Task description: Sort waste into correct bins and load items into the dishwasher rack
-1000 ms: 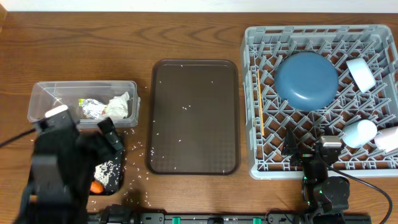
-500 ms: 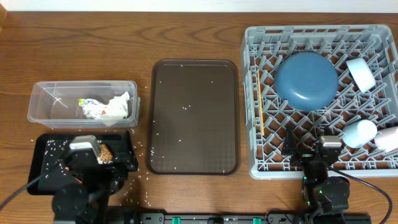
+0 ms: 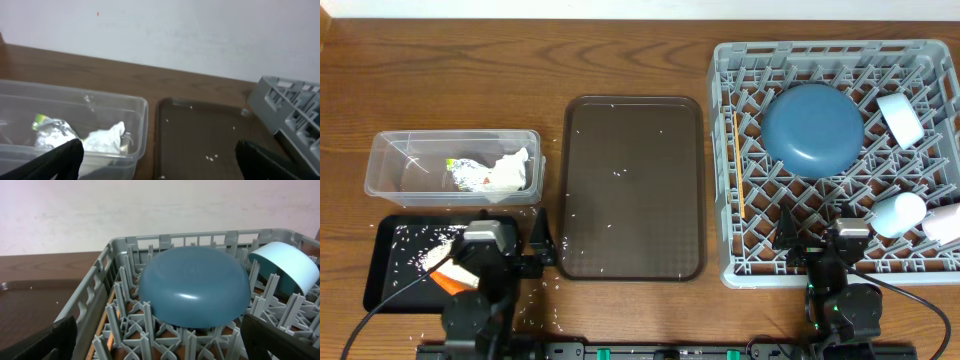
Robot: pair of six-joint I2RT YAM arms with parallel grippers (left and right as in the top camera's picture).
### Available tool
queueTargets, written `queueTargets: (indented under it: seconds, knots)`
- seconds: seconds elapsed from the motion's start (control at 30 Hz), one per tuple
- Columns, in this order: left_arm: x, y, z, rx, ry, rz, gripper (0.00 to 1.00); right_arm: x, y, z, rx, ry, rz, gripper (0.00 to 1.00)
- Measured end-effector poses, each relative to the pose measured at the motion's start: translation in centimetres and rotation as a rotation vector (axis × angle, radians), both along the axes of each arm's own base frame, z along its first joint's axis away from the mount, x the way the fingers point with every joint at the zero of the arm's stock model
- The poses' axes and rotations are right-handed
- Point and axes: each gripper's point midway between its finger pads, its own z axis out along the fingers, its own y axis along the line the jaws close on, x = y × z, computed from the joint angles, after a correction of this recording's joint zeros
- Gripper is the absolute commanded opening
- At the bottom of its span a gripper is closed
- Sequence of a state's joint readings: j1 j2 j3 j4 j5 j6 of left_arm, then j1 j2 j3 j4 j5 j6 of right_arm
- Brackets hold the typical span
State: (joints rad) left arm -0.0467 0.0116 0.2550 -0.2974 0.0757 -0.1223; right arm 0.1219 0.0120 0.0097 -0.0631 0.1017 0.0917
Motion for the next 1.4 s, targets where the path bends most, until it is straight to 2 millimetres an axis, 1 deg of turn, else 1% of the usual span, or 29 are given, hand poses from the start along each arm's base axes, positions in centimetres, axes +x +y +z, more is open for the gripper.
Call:
queueTargets:
  seconds: [0.07,0.2,0.37,0.53,1.4]
  knots:
    - [0.5,0.0,-0.9,0.000,-0.003,0.000,0.98,0.0,0.0,0.0,0.000,0.000,0.000,0.99]
    - [1.4,-0.1,-2.0,-0.002,-0.040,-0.001,0.98,0.0,0.0,0.0,0.000,0.000,0.000,0.99]
    - [2.0,-0.4,-4.6,-0.001,-0.019,-0.012,0.98,0.0,0.0,0.0,0.000,0.000,0.000,0.99]
    - [2.1,-0.8,-4.6,-0.002,-0.029,-0.027,0.98,0.0,0.0,0.0,0.000,0.000,0.000,0.99]
    - [2.1,-0.8,-4.6,-0.002,-0.029,-0.028,0.98,0.0,0.0,0.0,0.000,0.000,0.000,0.99]
